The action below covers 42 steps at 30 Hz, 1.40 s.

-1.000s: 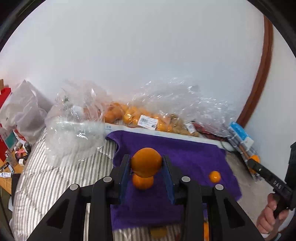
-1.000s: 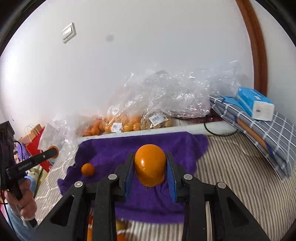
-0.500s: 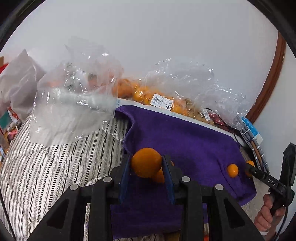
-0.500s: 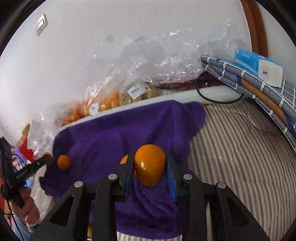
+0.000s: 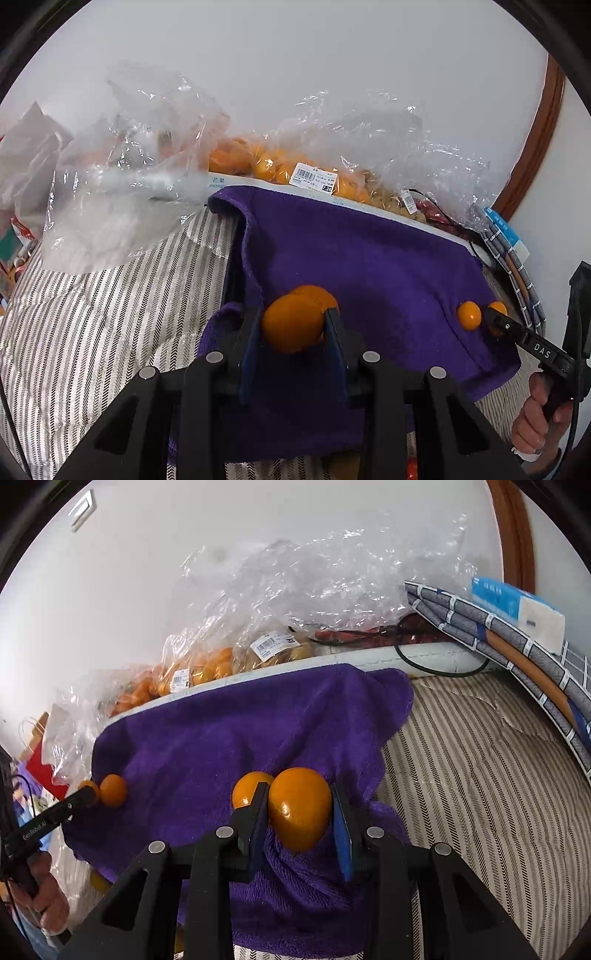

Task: Organize fruits
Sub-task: 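Carry both fruits onto the purple towel and open both grippers, then grasp a stemmed tangerine with the right gripper while the left gripper grasps a greenish fruit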

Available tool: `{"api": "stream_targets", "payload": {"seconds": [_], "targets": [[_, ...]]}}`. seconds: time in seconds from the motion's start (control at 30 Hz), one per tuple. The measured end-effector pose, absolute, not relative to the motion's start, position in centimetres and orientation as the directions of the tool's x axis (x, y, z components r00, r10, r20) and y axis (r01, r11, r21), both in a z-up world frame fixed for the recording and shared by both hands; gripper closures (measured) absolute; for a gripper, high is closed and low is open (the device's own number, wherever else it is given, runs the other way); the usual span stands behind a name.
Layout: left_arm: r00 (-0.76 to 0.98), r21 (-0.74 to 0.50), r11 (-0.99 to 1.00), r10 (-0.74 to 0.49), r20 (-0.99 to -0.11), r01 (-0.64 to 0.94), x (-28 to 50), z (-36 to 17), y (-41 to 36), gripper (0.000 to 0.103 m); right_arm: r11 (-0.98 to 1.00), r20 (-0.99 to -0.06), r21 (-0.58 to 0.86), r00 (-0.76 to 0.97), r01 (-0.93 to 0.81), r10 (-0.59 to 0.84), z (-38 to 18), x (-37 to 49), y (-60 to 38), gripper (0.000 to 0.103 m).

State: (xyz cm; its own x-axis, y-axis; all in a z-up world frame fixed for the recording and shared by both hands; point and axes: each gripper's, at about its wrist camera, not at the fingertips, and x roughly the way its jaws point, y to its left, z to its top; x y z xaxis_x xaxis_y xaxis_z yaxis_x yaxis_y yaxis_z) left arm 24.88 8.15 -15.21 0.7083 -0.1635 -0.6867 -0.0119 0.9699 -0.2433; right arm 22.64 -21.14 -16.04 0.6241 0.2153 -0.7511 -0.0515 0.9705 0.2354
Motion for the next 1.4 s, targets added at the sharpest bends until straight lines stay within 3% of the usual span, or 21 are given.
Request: {"api": "stream_targets", "payload": {"seconds": [0.37,0.47,0.53,0.63,0.77,1.03,1.4], "targets": [[0.677,-0.219,0.976,-0.152,-0.720,-0.013,24.8,-15.4,7.6,0.070,0.981,-0.756,0.189,0.629,-0.052,0.180,-16.0,22.2,-20.9,0.070],[0.672,-0.217,0.976,-0.150,-0.725,-0.015,24.9,-15.5,7.6,0.070,0.983,-0.752,0.175,0.636,-0.062,0.174,-15.8,21.8,-20.7,0.064],[0.669,-0.209,0.978,-0.145,-0.729,-0.015,24.9,-15.6,7.5,0.070,0.985,-0.747,0.160,0.644,-0.064,0.164,-15.6,21.5,-20.5,0.052],[0.668,-0.198,0.980,-0.139,-0.731,-0.014,24.9,-15.6,7.4,0.070,0.991,-0.729,0.118,0.672,-0.062,0.129,-14.9,20.9,-20.1,0.049],[0.665,-0.208,0.978,-0.146,-0.732,-0.015,25.0,-15.6,7.6,0.070,0.996,-0.742,0.082,0.665,-0.032,0.083,-13.9,19.7,-19.6,0.049],[0.674,-0.262,0.965,-0.200,-0.711,0.010,24.5,-14.9,7.9,0.062,0.990,-0.720,0.098,0.680,-0.100,0.139,-11.7,13.2,-17.7,0.049],[0.709,-0.269,0.963,-0.195,-0.678,0.007,23.9,-13.9,8.4,0.062,0.969,-0.769,0.137,0.596,-0.204,0.234,-14.3,7.4,-13.4,0.049]]}}
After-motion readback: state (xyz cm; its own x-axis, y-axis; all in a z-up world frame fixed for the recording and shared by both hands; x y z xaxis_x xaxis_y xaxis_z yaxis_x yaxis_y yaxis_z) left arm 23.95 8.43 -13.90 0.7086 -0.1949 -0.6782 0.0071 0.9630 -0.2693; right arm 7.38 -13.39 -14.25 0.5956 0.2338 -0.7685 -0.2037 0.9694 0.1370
